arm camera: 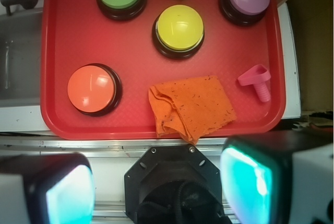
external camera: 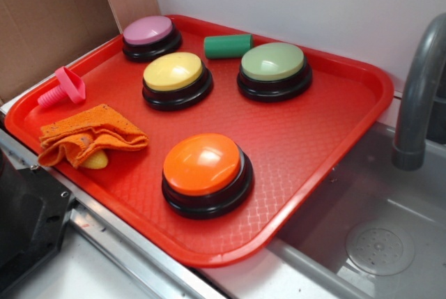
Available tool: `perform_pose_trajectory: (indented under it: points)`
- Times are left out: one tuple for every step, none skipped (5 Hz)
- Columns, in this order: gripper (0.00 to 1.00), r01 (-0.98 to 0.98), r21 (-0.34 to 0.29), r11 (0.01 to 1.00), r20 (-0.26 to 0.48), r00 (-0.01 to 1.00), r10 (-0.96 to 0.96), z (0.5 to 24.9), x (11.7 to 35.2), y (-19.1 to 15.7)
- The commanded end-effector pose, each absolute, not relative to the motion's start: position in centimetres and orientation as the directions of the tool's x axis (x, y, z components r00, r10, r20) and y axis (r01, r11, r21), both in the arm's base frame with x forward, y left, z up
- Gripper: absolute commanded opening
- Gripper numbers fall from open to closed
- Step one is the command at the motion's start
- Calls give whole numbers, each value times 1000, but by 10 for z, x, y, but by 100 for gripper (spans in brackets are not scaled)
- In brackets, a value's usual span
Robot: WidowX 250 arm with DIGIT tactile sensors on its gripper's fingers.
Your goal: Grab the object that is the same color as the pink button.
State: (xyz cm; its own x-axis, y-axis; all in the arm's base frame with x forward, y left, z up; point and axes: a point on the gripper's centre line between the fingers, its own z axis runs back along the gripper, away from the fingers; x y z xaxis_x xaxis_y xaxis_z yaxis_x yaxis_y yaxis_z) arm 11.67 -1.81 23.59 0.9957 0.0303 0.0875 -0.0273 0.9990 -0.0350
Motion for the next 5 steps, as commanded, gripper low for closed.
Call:
perform_pose_trajectory:
  points:
    - [100,-27,-35,999,87,996,30,236,117,-18]
    - [100,-142,-58,988,101,984,147,219,125,-2]
    - [100,-266,-81,961,107,956,273,197,134,18]
    - [100,-389,-89,917,92,914,396,171,144,46]
    - [100,-548,-64,834,128,824,552,150,144,72]
